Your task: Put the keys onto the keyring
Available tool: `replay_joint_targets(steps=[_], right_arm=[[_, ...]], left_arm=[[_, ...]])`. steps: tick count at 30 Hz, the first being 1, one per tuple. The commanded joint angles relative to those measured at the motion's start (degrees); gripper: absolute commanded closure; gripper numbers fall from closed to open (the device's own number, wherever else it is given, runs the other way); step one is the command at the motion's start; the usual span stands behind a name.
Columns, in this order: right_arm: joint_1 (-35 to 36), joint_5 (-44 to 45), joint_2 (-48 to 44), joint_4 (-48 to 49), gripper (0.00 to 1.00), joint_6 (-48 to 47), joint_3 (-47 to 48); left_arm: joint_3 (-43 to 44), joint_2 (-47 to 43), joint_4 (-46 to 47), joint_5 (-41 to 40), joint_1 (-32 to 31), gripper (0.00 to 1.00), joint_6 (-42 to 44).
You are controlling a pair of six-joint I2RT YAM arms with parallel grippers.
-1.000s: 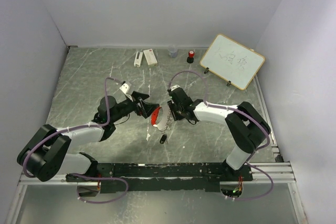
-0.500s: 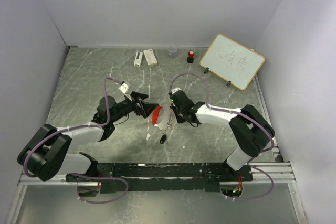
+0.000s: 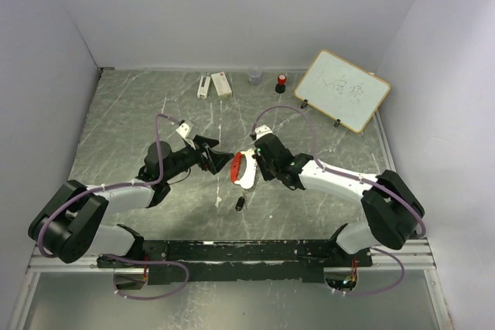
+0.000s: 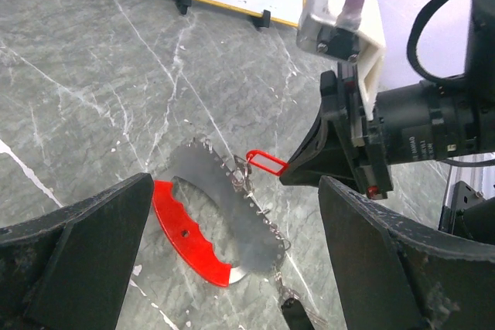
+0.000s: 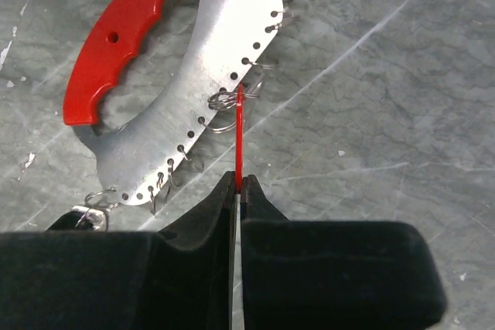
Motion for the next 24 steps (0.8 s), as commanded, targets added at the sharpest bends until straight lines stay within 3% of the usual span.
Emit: replay_joint_targets(steps=[1,11,24], right_arm=[[0.6,2.6,-2.7,-2.8,1.00,-1.0,1.6],[1.6,4.8,-6.5,-5.1,1.00,-3.0,4.9],[3.8,5.6,-12.9,-3.9,1.00,-6.9,9.2]], left_arm=[[0.3,1.2,3.5,2.6,0.4,0.01,-0.8],[0.0,1.5,7.8,6.4,0.4,0.01,0.4],[-2.4,9.3,27.7,6.8,-0.4,0.01,2.2]])
